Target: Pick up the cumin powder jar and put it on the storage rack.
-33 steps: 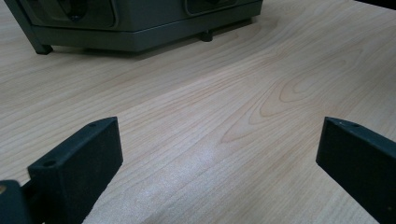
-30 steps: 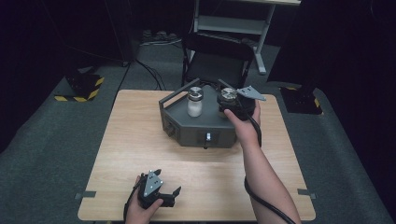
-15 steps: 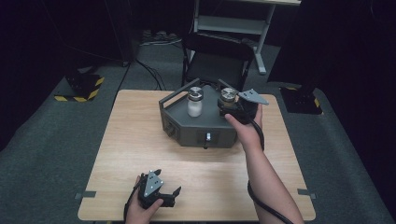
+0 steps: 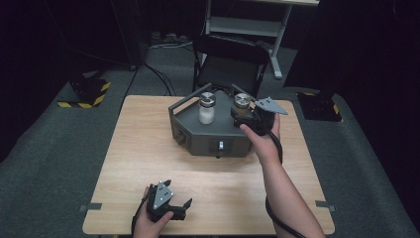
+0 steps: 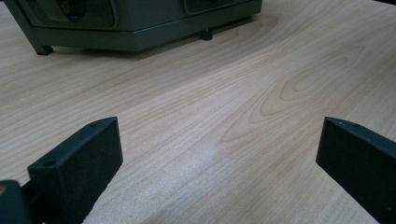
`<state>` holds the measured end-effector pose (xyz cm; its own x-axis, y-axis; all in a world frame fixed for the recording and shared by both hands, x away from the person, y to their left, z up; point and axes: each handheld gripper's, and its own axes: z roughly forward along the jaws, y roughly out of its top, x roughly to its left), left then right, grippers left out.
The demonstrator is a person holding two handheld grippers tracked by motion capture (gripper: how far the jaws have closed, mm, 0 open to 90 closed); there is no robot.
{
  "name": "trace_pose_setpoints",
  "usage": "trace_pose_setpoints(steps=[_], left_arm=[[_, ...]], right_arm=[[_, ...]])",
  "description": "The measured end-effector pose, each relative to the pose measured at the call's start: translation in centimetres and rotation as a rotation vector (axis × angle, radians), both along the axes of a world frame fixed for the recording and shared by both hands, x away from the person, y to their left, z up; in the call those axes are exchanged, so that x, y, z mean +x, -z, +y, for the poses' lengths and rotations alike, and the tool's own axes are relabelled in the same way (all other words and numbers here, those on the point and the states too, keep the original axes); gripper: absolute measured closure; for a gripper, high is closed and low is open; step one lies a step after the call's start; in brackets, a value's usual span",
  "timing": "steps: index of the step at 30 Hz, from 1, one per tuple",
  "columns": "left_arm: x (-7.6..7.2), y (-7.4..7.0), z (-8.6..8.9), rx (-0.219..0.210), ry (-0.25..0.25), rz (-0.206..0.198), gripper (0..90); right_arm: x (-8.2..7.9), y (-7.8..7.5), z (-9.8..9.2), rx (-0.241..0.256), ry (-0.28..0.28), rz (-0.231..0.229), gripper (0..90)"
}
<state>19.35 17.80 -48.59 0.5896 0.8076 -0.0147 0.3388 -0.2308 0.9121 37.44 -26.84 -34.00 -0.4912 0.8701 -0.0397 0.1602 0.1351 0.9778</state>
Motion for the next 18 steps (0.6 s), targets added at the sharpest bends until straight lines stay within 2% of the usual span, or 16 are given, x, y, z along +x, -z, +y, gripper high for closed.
trace_pose_setpoints(steps=[11,18], left_arm=[[0.0,0.1,0.1,-0.003,0.004,-0.005,0.8],[0.0,0.1,0.1,-0.004,0.004,-0.005,0.8]], right_arm=[[-2.3,0.3,-1.8,0.008,-0.016,-0.018,0.3],[-4.5,0.8,-2.8,0.004,-0.044,-0.048,0.3]])
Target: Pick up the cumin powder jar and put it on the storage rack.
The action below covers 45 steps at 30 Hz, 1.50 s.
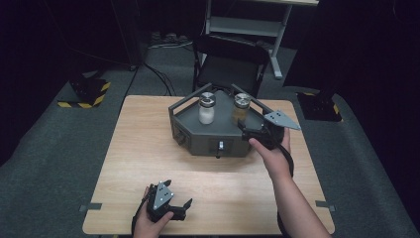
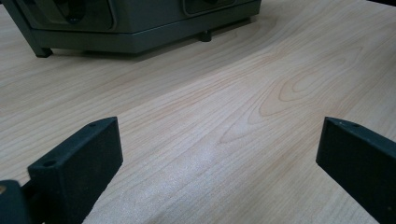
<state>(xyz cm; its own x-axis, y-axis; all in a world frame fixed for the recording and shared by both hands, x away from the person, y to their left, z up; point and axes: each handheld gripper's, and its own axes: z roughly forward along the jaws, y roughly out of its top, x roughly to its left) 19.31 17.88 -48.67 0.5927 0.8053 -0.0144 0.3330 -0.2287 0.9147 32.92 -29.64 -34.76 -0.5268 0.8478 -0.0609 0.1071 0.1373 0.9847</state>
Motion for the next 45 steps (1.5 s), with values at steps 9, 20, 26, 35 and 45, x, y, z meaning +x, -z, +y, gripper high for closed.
trace_pose_setpoints(steps=[9,20,26,35,45], left_arm=[[-0.1,0.1,0.0,0.003,0.002,-0.009,0.8],[0.4,0.1,-0.3,-0.001,-0.003,-0.007,0.8],[0.4,0.1,-0.2,0.003,0.013,-0.018,0.8],[0.3,0.2,-0.2,0.003,0.008,-0.023,0.8],[0.3,0.0,-0.4,0.018,0.011,-0.021,0.8]], right_arm=[[-3.3,1.4,-1.5,-0.008,-0.036,-0.029,0.3],[-6.2,4.1,-3.8,-0.009,-0.036,-0.009,0.3],[-7.5,6.6,-5.3,-0.012,-0.03,0.005,0.3],[-8.9,8.9,-6.3,-0.04,-0.031,0.03,0.3],[-10.8,11.1,-7.1,-0.086,-0.032,0.066,0.3]])
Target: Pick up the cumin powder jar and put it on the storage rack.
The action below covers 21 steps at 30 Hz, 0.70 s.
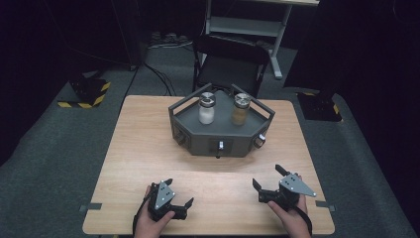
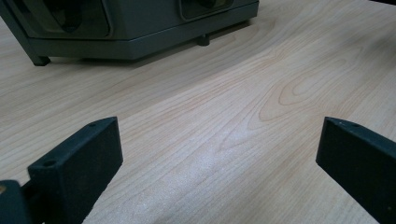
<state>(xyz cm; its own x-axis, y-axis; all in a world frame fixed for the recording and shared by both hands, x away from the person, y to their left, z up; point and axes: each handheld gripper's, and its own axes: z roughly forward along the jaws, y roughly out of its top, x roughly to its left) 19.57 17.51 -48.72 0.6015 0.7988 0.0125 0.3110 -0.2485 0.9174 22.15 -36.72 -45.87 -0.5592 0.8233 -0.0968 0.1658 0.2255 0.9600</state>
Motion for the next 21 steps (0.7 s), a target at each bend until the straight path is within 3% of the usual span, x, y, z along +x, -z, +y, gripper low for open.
trace_pose_setpoints(steps=[6,12,21], left_arm=[[0.0,-0.1,0.0,0.005,0.0,0.003,0.8],[0.0,-0.1,-0.1,0.007,0.0,0.005,0.8],[-0.3,-0.3,-0.5,0.042,0.005,-0.005,0.8]], right_arm=[[-0.4,1.0,-0.3,-0.03,0.008,0.05,0.5],[-0.3,1.6,-0.2,-0.094,0.022,0.117,0.7],[-0.6,1.2,0.2,-0.151,0.005,0.121,0.7]])
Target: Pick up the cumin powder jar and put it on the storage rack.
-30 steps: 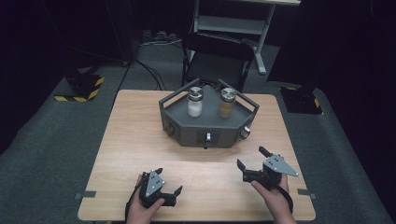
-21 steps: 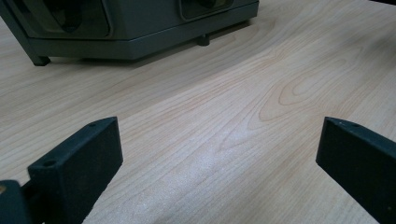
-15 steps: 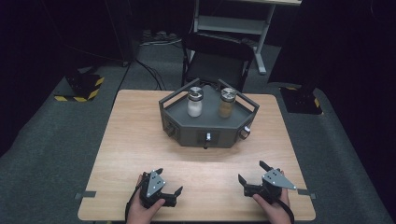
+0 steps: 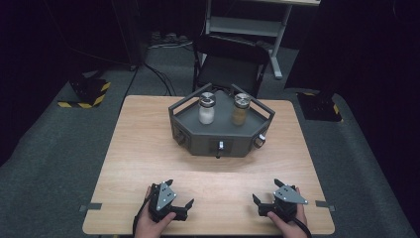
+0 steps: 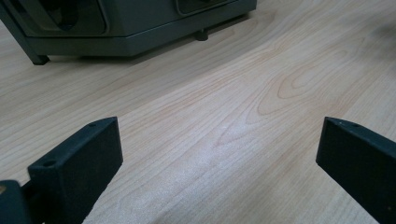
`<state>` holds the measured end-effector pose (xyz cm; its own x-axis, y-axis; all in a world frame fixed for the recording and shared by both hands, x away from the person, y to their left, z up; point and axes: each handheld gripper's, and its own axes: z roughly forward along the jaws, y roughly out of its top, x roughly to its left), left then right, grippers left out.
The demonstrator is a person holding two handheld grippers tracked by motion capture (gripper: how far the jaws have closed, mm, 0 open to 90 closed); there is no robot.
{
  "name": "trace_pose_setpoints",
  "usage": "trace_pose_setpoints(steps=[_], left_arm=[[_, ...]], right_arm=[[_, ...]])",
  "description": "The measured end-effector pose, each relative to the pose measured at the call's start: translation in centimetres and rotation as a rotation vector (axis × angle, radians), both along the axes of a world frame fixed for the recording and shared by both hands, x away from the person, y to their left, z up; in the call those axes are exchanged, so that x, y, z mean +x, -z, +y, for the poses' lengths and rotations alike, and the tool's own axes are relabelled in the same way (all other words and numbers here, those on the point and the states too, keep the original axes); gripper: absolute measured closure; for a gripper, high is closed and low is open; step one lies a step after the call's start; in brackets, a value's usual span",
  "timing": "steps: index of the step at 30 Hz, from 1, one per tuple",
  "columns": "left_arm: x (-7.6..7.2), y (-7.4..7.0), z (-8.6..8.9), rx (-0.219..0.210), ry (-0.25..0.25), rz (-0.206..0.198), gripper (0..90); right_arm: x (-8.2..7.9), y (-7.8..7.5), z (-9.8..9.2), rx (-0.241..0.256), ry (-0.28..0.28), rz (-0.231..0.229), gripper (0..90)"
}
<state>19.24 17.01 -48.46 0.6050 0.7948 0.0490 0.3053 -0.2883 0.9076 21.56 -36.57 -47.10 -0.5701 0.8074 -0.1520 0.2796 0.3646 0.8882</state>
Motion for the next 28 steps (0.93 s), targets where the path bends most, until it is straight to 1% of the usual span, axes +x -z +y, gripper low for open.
trace_pose_setpoints(steps=[1,3,4,6,11,17,21,23,25,26,27,28], left_arm=[[0.0,0.0,0.0,0.0,0.0,0.0,0.8],[-0.18,-0.11,-0.34,0.024,0.001,-0.005,0.8],[-0.18,-0.11,-0.34,0.024,0.001,-0.005,0.8],[-0.28,-0.15,-0.49,0.039,0.004,-0.012,0.8],[-0.35,-0.26,-0.82,0.059,0.001,-0.014,0.9],[-0.37,-0.31,-0.96,0.066,0.003,-0.014,0.9],[-0.23,-0.37,-0.9,0.068,0.008,-0.009,0.9],[-0.16,-0.39,-0.87,0.066,0.007,-0.005,0.9],[0.06,-0.49,-0.75,0.057,0.006,0.01,0.9],[0.06,-0.49,-0.75,0.057,0.006,0.01,0.9],[0.17,-0.53,-0.73,0.052,0.003,0.018,0.9],[0.24,-0.57,-0.73,0.052,0.0,0.021,0.9]], right_arm=[[0.0,0.0,0.0,0.0,0.0,0.0,0.7],[-0.02,0.01,0.02,0.002,0.004,0.0,0.6],[-0.02,0.02,0.0,0.006,0.005,0.001,0.6],[-0.01,0.05,-0.01,0.009,0.005,0.0,0.6],[0.05,0.01,0.11,0.003,0.003,0.001,0.7],[0.19,-0.06,0.04,0.006,0.001,0.009,0.6],[0.1,0.01,0.0,0.01,0.003,0.005,0.7],[0.03,0.05,0.06,0.007,0.003,0.0,0.6],[-0.04,0.05,0.17,-0.001,0.002,-0.004,0.7],[-0.04,0.05,0.17,-0.001,0.002,-0.004,0.7],[-0.05,0.06,0.15,-0.001,0.001,-0.005,0.7],[-0.06,0.11,0.01,0.007,0.0,-0.006,0.7]])
